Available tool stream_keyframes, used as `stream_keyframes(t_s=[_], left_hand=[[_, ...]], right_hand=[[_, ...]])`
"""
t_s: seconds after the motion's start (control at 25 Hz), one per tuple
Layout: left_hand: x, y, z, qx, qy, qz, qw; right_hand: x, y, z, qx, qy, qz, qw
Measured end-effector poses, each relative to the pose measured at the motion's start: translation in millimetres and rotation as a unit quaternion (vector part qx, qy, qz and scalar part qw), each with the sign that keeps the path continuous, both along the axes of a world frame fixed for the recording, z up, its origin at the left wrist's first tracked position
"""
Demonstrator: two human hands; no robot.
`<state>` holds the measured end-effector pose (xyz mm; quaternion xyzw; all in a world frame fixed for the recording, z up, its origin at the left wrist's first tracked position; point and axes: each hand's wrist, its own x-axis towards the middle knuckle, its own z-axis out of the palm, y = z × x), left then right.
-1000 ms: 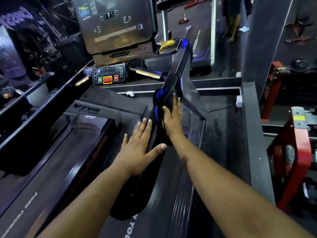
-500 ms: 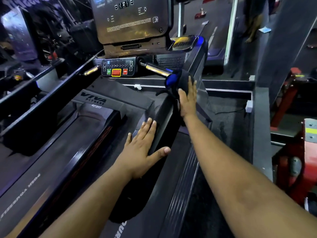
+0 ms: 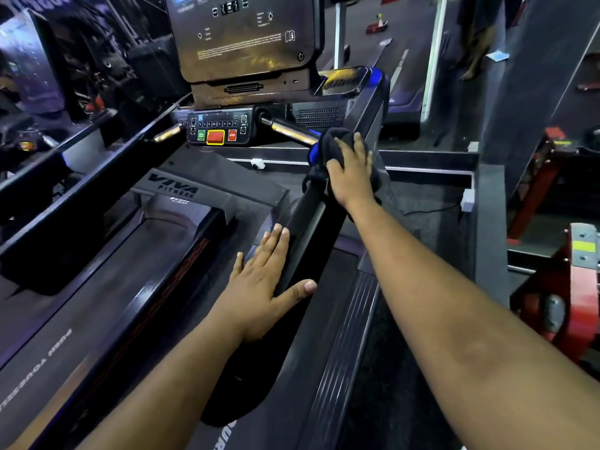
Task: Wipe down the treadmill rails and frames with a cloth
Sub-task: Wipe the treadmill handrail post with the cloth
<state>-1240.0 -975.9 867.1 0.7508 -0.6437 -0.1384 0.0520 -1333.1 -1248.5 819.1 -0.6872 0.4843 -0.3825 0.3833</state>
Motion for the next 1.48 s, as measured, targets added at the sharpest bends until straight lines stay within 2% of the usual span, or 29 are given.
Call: stream_keyframes(t_s=[0.08,0.2,0.36,0.52,0.64,0.84,0.96,1.08,1.2,1.24,1.48], left_hand=[[0.7,-0.4,-0.6,-0.006,0.003,0.001,1.000],[-1.2,2.4,-0.4,-0.046,0.020,0.013,0.999],[-3.1,17.9,3.4,-0.130,0.065,0.095,0.985],[0.9,60.2,4.1,-0.107,0.102,0.136,0.980],[5.8,107.5,-0.4,-0.107,0.192,0.170,0.961],[4.4,198.7,-2.0,-0.106,0.315,0.164,0.929],[-1.1,237.9,-1.4,-0.103,0.402,0.209,0.885],[0.9,271.3,2.2,-0.109,0.508,0.238,0.821],[6.9,295.5,14.6,-0.168,0.553,0.228,0.784],[9.7,301.7,19.5,-0.196,0.548,0.232,0.779],[37.6,333.7,26.7,-0.311,0.516,0.260,0.755]], right_hand=[[-0.7,37.0,-5.7,-0.067,0.003,0.024,0.997],[-4.7,94.6,-9.0,-0.116,0.044,0.054,0.991],[-8.2,155.6,2.0,-0.107,0.097,0.079,0.986],[-10.2,237.2,3.6,-0.103,0.108,0.103,0.983],[-8.2,294.3,3.0,-0.095,0.108,0.100,0.985],[-8.1,395.5,4.0,-0.121,0.123,0.101,0.980],[-10.9,439.3,3.5,-0.143,0.078,0.089,0.983],[-4.3,472.0,5.7,-0.077,-0.064,0.070,0.992],[-1.7,495.8,26.0,0.061,-0.191,0.140,0.970],[-1.5,498.9,34.1,0.089,-0.199,0.175,0.960],[23.5,491.9,55.7,0.118,-0.073,0.294,0.946]])
